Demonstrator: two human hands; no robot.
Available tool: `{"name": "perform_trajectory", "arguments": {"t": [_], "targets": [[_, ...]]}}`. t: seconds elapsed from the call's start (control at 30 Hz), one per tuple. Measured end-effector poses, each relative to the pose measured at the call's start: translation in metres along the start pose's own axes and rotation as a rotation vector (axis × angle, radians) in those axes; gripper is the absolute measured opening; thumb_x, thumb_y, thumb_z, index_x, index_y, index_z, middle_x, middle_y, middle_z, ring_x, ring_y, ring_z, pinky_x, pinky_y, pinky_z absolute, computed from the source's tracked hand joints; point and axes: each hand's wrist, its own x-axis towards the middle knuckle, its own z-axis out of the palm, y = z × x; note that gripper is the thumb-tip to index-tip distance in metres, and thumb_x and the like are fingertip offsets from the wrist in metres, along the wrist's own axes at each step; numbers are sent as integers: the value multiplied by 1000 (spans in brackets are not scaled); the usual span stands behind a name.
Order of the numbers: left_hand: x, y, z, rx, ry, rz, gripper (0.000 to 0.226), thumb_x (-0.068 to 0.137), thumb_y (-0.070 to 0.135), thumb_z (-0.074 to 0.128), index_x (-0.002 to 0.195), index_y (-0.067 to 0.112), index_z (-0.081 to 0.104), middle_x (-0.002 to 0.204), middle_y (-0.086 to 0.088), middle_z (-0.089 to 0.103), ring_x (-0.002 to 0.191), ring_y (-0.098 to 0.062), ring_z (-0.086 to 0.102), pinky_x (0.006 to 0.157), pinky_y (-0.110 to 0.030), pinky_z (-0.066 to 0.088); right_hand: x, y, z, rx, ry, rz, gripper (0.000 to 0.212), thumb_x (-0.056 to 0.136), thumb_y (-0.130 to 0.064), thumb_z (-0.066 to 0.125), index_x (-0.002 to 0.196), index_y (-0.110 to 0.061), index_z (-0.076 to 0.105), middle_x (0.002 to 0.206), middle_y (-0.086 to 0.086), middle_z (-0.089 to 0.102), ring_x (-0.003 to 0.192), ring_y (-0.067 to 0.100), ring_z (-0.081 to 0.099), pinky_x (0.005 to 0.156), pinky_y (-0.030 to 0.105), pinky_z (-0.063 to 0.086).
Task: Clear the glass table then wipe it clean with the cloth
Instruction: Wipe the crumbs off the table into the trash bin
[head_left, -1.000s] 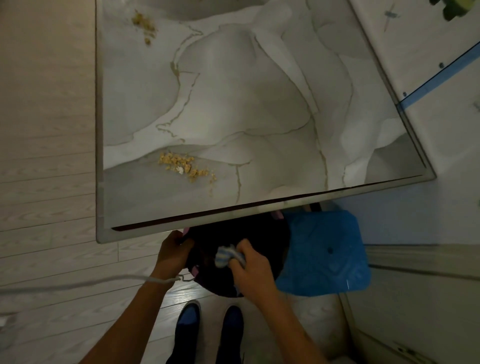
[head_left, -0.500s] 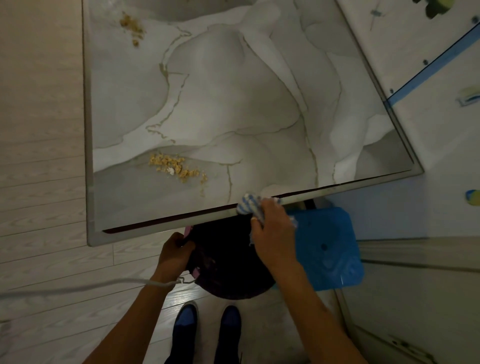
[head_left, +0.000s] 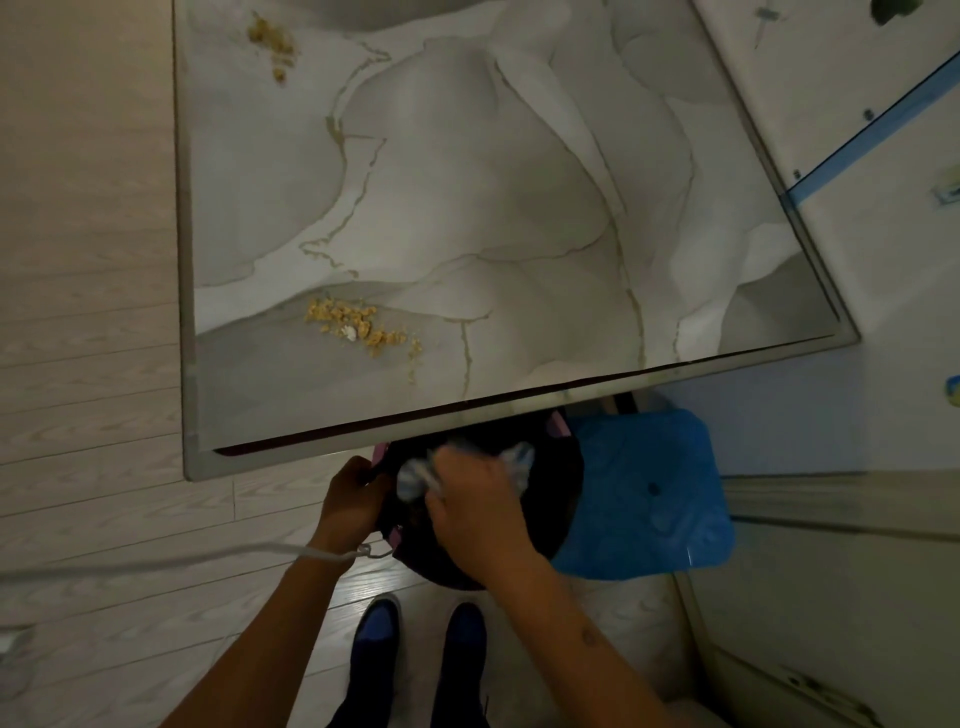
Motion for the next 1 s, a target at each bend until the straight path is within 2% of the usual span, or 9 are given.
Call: {"name": "perform_trajectory", "arguments": {"t": [0.07, 0.13, 0.2, 0.3, 0.4, 0.53, 0.7, 0.8, 1.0], "targets": [[-2, -2, -2, 23, 9, 16, 12, 91, 17, 58, 84, 7, 54, 81, -14, 63, 70, -24, 59, 61, -32, 43, -30, 10, 16, 70, -130, 130, 4, 87, -17, 48, 88, -21, 46, 82, 4, 63, 76, 16, 61, 64, 26, 41], [0, -3, -5, 9, -11, 27, 11, 88, 13, 59, 82, 6, 53, 78, -15, 61, 69, -25, 58, 63, -34, 44, -56, 24, 26, 194, 36, 219, 8, 83, -22, 43, 89, -24, 48, 76, 2, 62, 71, 5, 54, 61, 21, 42], [2, -4, -4, 0, -14, 23, 11, 88, 12, 59, 82, 6, 53, 76, -14, 60, 69, -25, 57, 63, -35, 45, -63, 33, 19, 201, 175, 229, 23, 83, -24, 45, 101, -18, 58, 84, 3, 65, 77, 10, 60, 69, 26, 51], [1, -3, 6, 24, -34, 28, 15, 88, 12, 59, 92, -1, 55, 82, -20, 62, 70, -26, 58, 62, -34, 45, -51, 34, -20, 326, 267, 261, 26, 89, -22, 51, 115, -22, 55, 101, 1, 64, 91, 11, 60, 81, 27, 51], [-2, -1, 17, 37, -50, 31, 18, 89, 12, 58, 96, -4, 55, 84, -23, 62, 70, -25, 58, 62, -32, 44, -35, 44, -77, 397, 391, 288, 28, 91, -12, 61, 104, -35, 51, 86, -5, 59, 74, 2, 56, 67, 13, 44], [-4, 6, 31, 41, -75, 29, 21, 88, 12, 58, 96, -7, 53, 81, -16, 58, 70, -23, 54, 61, -31, 40, 10, 82, -151, 339, 594, 360, 19, 94, -16, 56, 95, -30, 44, 81, 0, 59, 68, 14, 56, 57, 23, 40], [-1, 11, 38, 17, -86, 31, 15, 87, 12, 59, 88, -1, 52, 79, -16, 56, 70, -23, 54, 63, -35, 41, 73, 154, -157, 300, 485, 502, 8, 99, -16, 45, 100, -17, 37, 77, 0, 54, 66, 13, 52, 62, 29, 41], [3, 10, 39, 28, -80, 24, 20, 87, 13, 58, 93, -5, 53, 83, -19, 60, 73, -26, 57, 65, -38, 45, 85, 167, -129, 310, 483, 541, 9, 96, -16, 47, 103, -13, 41, 84, 8, 60, 75, 26, 59, 66, 36, 47], [7, 9, 39, 40, -72, 36, 17, 90, 16, 59, 90, 0, 55, 87, -20, 64, 77, -31, 63, 68, -40, 49, 76, 132, -104, 352, 443, 426, 13, 91, -18, 59, 98, -15, 49, 80, -1, 57, 72, 17, 54, 62, 25, 33]]}}
